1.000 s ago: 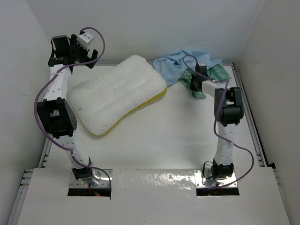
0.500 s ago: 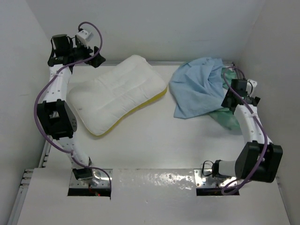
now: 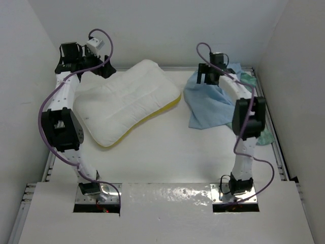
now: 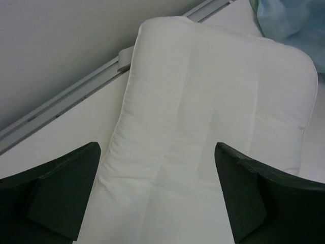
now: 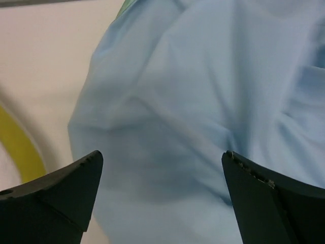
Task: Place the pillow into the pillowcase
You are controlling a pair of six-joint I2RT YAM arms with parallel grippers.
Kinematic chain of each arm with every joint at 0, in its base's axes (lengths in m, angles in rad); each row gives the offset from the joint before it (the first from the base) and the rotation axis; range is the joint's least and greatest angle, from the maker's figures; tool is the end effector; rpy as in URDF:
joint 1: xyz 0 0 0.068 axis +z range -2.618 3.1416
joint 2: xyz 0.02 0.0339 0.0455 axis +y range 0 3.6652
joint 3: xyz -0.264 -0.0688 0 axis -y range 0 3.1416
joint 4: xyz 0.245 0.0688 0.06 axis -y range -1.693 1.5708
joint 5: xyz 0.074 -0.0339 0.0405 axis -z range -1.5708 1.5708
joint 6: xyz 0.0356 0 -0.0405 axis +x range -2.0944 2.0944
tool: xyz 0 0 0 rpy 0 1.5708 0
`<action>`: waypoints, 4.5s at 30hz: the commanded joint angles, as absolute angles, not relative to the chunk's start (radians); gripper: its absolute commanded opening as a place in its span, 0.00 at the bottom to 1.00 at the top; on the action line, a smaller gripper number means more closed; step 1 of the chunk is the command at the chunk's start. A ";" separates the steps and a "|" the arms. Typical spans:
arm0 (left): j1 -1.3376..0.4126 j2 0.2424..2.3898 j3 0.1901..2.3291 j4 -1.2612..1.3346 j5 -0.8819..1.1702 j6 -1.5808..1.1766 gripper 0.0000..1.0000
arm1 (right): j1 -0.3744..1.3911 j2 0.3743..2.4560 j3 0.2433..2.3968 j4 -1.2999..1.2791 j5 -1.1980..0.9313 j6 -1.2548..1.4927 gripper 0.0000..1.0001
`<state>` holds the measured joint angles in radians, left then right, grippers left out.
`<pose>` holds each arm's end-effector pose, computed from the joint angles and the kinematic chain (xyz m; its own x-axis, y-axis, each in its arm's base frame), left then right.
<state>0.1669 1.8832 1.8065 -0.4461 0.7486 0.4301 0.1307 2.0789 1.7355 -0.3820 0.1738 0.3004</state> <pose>0.4347 0.0487 0.3558 -0.2558 0.2667 -0.9292 0.6232 0.7803 0.0524 0.4776 0.0566 0.2458 -0.6283 0.2114 -0.7487 0.1946 0.9745 0.1118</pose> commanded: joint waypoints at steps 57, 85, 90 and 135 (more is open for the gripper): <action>0.153 1.827 1.658 -0.588 0.604 0.598 0.91 | 0.264 2.381 1.830 -0.428 -0.008 0.385 0.24; 0.086 2.422 2.249 -0.753 0.434 0.658 1.00 | 0.169 1.578 1.262 -0.639 0.172 0.369 0.82; 0.052 2.445 2.183 -0.865 0.551 0.747 0.99 | 0.170 1.638 1.223 -0.634 0.190 0.469 0.82; -0.124 2.379 2.164 -1.120 0.818 0.907 1.00 | 0.275 2.002 1.632 -0.318 -0.035 0.110 0.00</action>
